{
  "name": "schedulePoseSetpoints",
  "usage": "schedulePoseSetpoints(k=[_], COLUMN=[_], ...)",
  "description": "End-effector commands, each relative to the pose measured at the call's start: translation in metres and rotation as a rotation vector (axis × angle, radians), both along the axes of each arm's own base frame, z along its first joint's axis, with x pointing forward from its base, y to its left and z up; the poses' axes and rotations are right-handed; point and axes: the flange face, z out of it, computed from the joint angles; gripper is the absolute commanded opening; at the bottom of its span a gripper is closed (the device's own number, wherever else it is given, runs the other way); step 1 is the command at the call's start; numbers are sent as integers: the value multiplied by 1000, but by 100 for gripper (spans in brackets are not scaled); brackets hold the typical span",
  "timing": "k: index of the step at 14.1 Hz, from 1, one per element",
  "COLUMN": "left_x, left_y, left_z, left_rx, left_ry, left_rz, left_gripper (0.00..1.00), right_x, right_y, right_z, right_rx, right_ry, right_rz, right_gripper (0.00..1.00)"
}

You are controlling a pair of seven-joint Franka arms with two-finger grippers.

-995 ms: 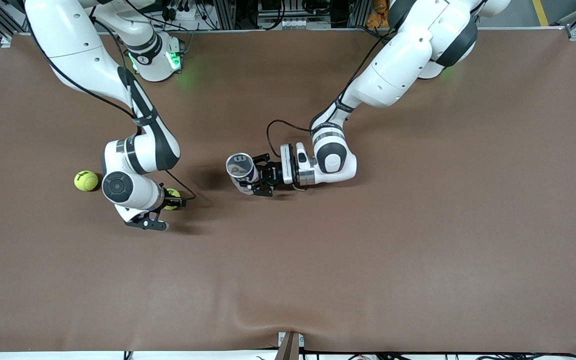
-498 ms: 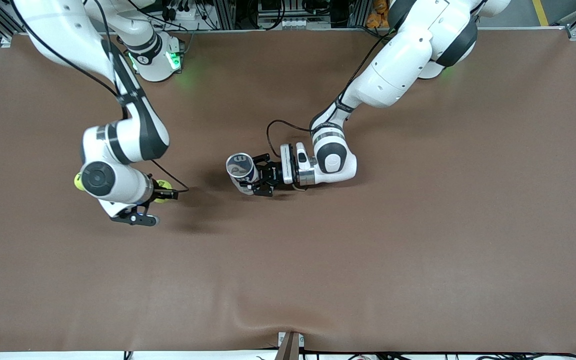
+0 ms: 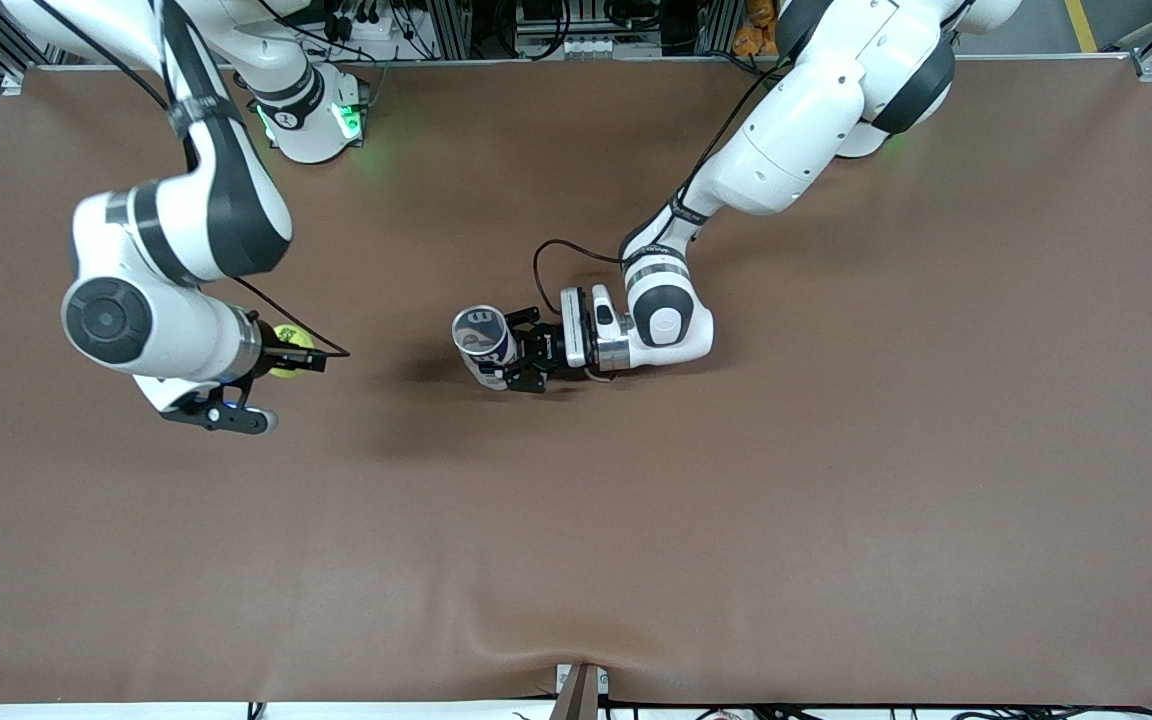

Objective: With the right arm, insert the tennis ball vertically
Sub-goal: 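Carry the ball over the can opening with the right gripper and release it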

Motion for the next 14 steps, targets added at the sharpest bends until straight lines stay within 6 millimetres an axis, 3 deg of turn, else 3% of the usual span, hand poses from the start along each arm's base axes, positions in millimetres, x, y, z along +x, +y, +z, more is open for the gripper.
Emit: schedulePoseSetpoints(k=[1, 4, 6, 10, 14], left_x=[-3, -3, -3, -3, -5], left_y=[5, 4, 4, 4, 2], left_z=[-7, -6, -6, -7, -6], left_rx=[13, 10, 9, 9, 8], left_ry=[-100, -98, -96, -94, -99], left_rz=[39, 43, 47, 48, 44], left_gripper=[49, 49, 49, 49, 49], right_x=[-5, -20, -39, -58, -59], right_y=[36, 92, 144, 208, 233], right_z=[44, 59, 67, 68, 42], right_rx=[4, 27, 7, 32, 27], right_ry=[-1, -11, -38, -105, -121], right_rz=[-48, -117, -118, -187, -202], right_gripper=[0, 0, 0, 0, 0])
